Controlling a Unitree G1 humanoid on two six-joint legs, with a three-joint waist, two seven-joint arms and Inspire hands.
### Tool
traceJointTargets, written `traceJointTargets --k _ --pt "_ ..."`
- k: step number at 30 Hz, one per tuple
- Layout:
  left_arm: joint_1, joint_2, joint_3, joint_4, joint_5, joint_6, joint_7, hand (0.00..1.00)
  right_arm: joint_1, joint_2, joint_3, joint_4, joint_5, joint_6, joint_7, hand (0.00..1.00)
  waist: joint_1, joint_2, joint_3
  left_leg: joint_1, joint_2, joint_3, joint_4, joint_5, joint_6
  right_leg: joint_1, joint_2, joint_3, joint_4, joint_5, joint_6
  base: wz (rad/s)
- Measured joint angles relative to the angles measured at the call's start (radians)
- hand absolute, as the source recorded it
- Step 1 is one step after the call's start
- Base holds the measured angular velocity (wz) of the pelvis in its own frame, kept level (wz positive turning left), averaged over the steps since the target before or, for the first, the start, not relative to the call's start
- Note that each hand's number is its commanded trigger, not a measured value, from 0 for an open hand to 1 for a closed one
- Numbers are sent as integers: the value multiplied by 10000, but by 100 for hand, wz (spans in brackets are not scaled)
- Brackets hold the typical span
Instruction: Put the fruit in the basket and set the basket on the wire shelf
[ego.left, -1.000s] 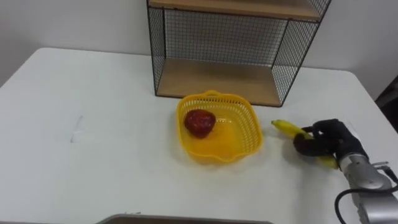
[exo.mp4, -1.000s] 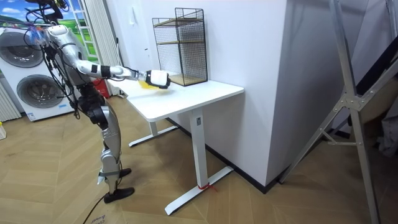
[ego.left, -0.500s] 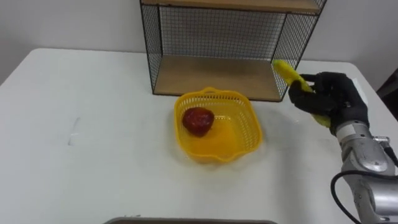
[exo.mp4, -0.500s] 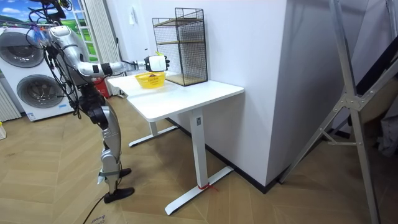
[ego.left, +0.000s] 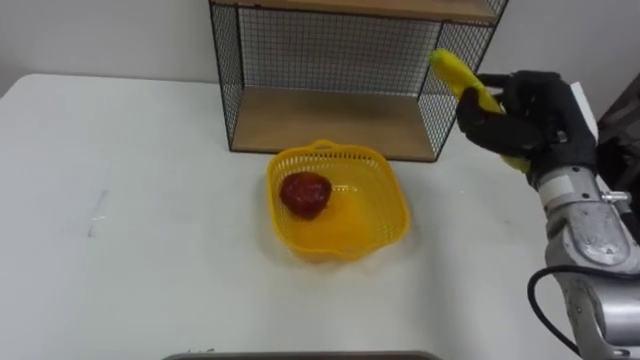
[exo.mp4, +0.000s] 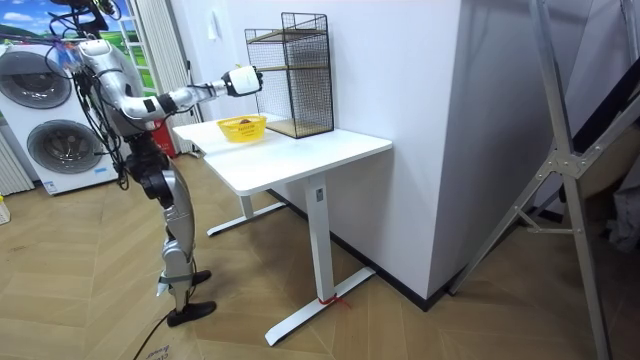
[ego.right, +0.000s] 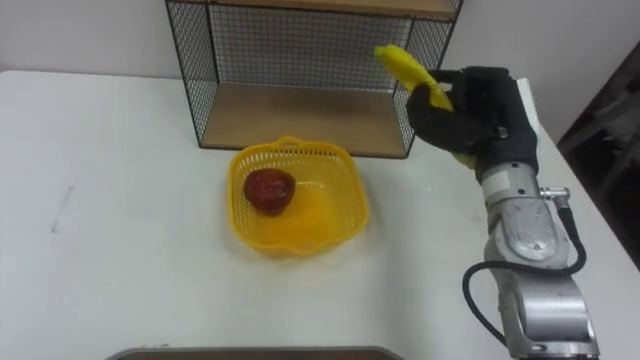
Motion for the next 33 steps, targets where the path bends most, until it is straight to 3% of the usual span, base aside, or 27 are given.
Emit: traceJointTargets --k 10,16,17,18,19,20,21,33 --pt "-281 32 -61 -92 -5 -165 31 0 0 -15 1284 -468 -1234 -1 1015 100 422 125 62 9 11 93 -38 0 1 -48 16 144 -7 5 7 -3" --pt "-419 82 -672 -89 -10 -214 26 0 0 -15 2013 -446 -2020 -1 1529 100 501 98 106 23 13 68 -53 1 1 -27 14 95 -7 5 8 0" --pt "-435 82 -728 -88 -10 -214 26 0 0 -16 2092 -446 -2087 -1 1599 90 501 91 115 22 13 68 -53 1 1 -28 14 95 -8 5 8 0" --pt "-474 86 -818 -86 -11 -215 26 0 0 -15 2234 -436 -2230 -1 1713 69 505 70 133 22 14 68 -51 1 1 -28 14 96 -7 5 8 0" --pt "-500 94 -885 -85 -9 -215 27 0 0 -15 2378 -434 -2320 1 1787 26 510 40 144 23 14 69 -53 1 1 -30 14 95 -7 5 8 0" --pt "-508 98 -909 -84 -9 -215 27 0 0 -15 2458 -435 -2322 1 1800 5 509 25 148 23 15 69 -53 1 1 -32 14 95 -7 5 8 0" --pt "-516 120 -1044 -83 -12 -211 28 0 0 -15 2594 -435 -2351 2 1896 0 507 15 163 6 14 66 -45 0 1 -37 11 90 -8 5 8 0" --pt "-590 118 -1561 -23 -12 -71 12 0 33 16 2936 -434 -2763 162 2567 0 513 24 161 -12 -6 -3 -31 -2 5 -12 -4 -24 -10 8 13 1"
